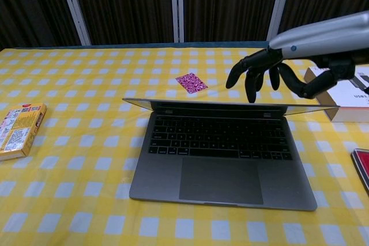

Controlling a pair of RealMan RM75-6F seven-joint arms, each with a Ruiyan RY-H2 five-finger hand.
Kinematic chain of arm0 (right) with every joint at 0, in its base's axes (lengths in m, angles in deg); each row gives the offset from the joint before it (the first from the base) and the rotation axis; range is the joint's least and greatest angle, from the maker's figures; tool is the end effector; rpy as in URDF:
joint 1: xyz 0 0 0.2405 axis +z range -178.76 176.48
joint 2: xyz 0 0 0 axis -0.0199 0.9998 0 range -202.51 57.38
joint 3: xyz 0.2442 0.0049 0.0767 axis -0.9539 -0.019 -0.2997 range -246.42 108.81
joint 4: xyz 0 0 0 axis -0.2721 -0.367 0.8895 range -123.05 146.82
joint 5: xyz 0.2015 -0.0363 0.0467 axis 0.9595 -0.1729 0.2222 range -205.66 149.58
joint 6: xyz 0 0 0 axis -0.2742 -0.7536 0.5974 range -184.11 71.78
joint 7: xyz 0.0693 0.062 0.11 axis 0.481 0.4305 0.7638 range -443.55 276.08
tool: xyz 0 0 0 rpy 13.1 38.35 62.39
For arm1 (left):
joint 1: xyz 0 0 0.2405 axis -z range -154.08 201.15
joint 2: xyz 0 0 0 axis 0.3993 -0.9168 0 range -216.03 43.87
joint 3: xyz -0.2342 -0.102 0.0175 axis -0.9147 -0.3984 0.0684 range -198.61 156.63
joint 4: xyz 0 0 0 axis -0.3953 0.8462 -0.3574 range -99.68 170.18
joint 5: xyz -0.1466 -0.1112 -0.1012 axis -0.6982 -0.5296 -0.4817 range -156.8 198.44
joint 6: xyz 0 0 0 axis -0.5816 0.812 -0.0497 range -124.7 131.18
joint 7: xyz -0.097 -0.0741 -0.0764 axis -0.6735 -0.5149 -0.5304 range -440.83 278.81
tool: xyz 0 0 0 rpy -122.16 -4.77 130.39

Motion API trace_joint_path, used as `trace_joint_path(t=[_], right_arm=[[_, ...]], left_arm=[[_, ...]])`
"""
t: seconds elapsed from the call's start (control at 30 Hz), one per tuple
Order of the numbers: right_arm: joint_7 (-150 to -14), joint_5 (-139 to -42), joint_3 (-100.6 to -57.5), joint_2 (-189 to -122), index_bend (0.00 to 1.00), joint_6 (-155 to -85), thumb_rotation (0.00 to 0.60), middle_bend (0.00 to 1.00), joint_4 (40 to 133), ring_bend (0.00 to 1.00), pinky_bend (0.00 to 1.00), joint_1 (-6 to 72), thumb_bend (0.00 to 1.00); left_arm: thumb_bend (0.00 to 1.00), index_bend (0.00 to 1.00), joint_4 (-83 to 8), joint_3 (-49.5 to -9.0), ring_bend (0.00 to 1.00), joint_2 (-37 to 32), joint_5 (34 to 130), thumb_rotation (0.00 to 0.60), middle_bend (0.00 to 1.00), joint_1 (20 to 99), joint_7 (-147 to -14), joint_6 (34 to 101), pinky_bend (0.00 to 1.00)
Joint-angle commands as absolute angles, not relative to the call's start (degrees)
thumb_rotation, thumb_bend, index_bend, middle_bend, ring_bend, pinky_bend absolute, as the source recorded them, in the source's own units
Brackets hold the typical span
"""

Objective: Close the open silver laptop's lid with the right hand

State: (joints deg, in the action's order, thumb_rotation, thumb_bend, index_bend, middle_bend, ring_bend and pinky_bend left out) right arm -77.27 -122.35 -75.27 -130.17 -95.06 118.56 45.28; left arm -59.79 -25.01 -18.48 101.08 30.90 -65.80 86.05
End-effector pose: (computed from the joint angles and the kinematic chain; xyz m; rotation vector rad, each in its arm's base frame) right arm -0.1102 -0.2959 0.0760 2.4118 -0.8116 0.8775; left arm -0.3010 0.1968 0.1372 -1.4045 -0.8244 -0.7582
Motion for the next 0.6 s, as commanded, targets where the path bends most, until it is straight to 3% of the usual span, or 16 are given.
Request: trace_joint_path(t=[0.03, 0.6], right_arm=[[-81.1, -127.1, -72.4, -132.7, 0.20, -98.4, 0.600, 0.33, 115.7, 0.29, 0.36, 44.2, 1.00], [-84.0, -135.4, -64.0, -141.6, 0.20, -105.2, 0.600, 0.33, 101.7, 0.29, 0.36, 42.2, 1.00]], left_arm=[[0.00, 0.00, -59.7, -25.0, 0.00, -18.4, 101.0, 0.600, 0.00, 30.9, -65.8, 86.0, 0.00], [0.00, 0.00, -59.5, -24.9, 0.00, -18.1, 100.6, 0.600, 0.00, 31.1, -65.4, 85.7, 0.00]])
